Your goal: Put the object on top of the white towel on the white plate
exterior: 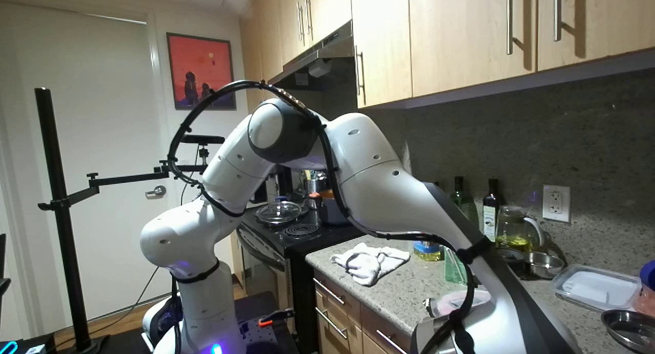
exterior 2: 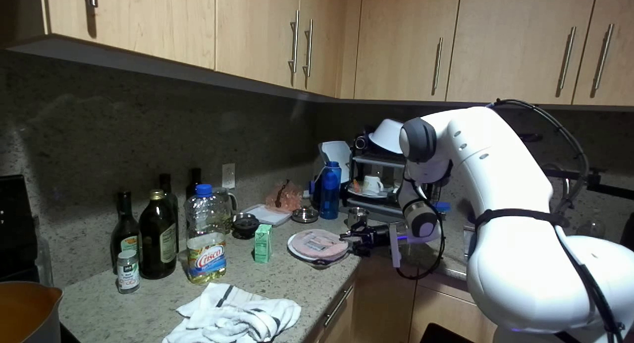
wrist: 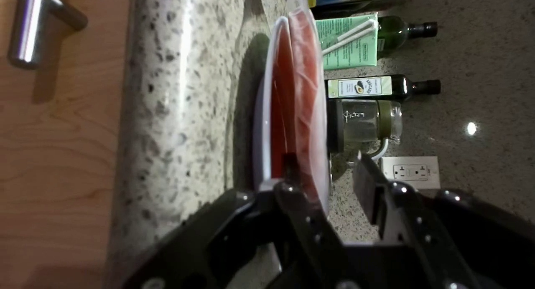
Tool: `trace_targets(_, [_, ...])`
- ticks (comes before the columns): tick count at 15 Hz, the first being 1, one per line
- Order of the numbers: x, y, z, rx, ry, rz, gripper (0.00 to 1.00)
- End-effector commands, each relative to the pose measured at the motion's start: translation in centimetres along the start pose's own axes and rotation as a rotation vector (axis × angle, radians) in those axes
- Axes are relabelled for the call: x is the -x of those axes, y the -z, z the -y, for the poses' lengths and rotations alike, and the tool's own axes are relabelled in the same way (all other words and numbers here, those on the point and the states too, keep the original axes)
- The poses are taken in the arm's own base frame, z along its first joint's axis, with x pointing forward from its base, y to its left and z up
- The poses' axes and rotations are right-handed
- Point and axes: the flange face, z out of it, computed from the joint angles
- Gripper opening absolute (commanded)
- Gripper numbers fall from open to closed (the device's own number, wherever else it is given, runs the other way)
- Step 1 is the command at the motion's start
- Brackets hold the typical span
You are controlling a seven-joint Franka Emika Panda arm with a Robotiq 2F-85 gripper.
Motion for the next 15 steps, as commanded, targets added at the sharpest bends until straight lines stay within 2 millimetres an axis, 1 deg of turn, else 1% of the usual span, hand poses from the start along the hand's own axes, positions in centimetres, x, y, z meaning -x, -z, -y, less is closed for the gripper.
trace_targets(1, [-0.5,-0.4,0.1,0.008,-0.021,-0.002,0.70])
trace_targets(2, [-0.6,-0.3,0.4,0.002,-0.017,0.000,0.79])
trace_targets(5, [-0.8,-0.2,1.2,-0.012,-0.004,0.002,0.85])
trace_targets(6, [-0.8,0.0,1.7,-0.016,-0.003,0.004,0.89])
trace_targets(7, [-0.8,0.1,1.8,-0.016,-0.006,0.008,0.86])
trace_targets(8, [-0.7,0.4,2.0,-0.012,-0.014,0.015,0.88])
trace_targets(9, [-0.6,0.5,2.3,-0.008,-0.023,0.019,0.94])
trace_targets(11, [-0.5,1.1,2.8,0.004,-0.042,0.025,1.00])
trace_targets(15, [0.3,3.1,4.4,0.037,-0.060,0.042,1.00])
